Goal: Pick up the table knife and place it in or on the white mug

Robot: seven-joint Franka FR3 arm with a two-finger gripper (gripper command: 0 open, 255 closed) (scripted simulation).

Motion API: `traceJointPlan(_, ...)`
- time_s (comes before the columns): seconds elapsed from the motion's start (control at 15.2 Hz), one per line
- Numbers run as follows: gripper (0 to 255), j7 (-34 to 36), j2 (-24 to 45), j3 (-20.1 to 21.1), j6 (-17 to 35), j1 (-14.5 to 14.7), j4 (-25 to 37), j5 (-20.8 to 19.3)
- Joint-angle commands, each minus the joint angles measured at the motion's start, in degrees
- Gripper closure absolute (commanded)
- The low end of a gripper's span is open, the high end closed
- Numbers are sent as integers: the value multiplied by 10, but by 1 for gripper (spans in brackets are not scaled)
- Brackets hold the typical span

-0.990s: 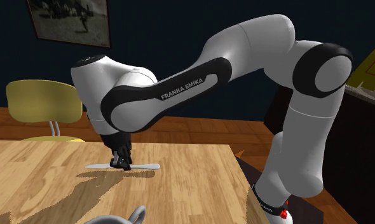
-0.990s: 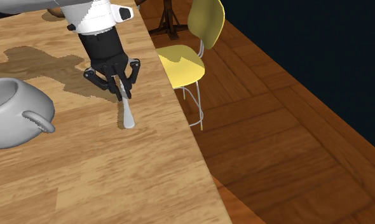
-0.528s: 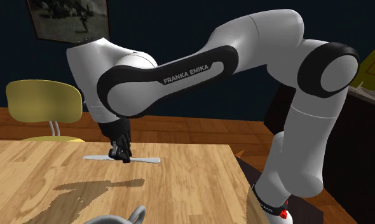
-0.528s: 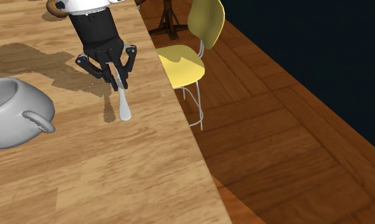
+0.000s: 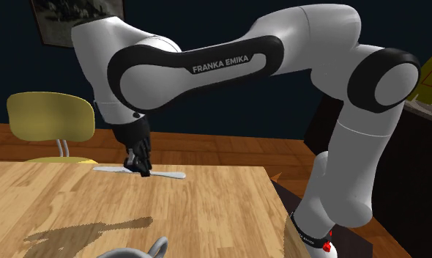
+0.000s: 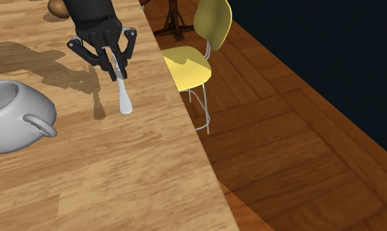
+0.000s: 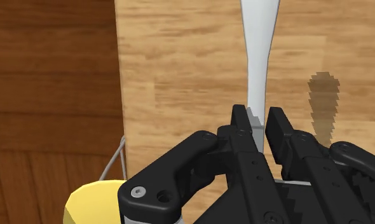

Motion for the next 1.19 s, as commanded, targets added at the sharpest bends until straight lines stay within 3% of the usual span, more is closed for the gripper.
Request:
traceJointPlan(0.0, 255, -1, -2, 0, -17, 0, 14, 1)
traceJointPlan(0.86, 255, -5, 0, 3, -115, 4, 115, 1)
traceJointPlan(1.12, 255, 44, -11, 24, -117, 31, 104, 12)
